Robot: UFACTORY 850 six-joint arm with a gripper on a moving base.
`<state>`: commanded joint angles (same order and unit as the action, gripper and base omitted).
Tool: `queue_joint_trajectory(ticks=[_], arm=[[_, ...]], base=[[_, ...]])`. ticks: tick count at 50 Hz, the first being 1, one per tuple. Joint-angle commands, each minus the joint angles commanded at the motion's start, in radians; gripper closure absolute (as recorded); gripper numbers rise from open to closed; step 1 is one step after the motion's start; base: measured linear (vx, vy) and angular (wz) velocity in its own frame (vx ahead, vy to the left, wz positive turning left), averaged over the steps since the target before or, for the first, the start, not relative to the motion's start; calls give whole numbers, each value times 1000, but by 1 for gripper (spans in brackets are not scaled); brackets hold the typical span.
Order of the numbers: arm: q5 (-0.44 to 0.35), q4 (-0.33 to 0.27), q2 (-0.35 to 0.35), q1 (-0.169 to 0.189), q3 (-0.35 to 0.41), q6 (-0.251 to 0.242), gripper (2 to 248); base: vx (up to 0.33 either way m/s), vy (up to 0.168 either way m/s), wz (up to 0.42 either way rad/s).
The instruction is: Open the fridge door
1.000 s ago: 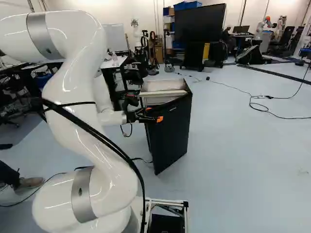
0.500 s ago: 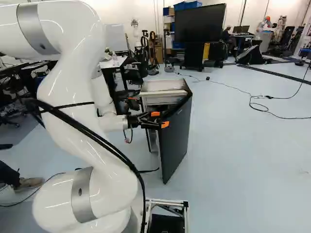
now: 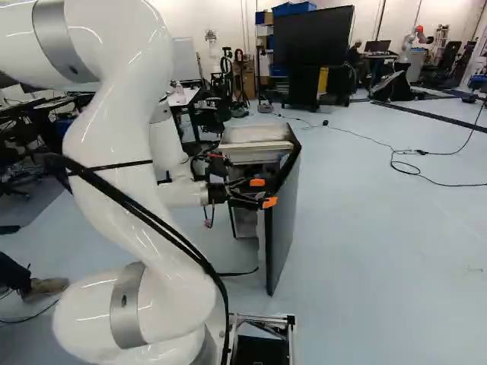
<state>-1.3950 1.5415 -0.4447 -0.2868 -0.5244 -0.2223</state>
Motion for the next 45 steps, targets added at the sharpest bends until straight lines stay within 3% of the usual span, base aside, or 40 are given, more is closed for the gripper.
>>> queue_joint_trajectory(ticks=[45], arm=[[0, 114, -77, 248, -154, 0, 3]], base=[[0, 0, 0]])
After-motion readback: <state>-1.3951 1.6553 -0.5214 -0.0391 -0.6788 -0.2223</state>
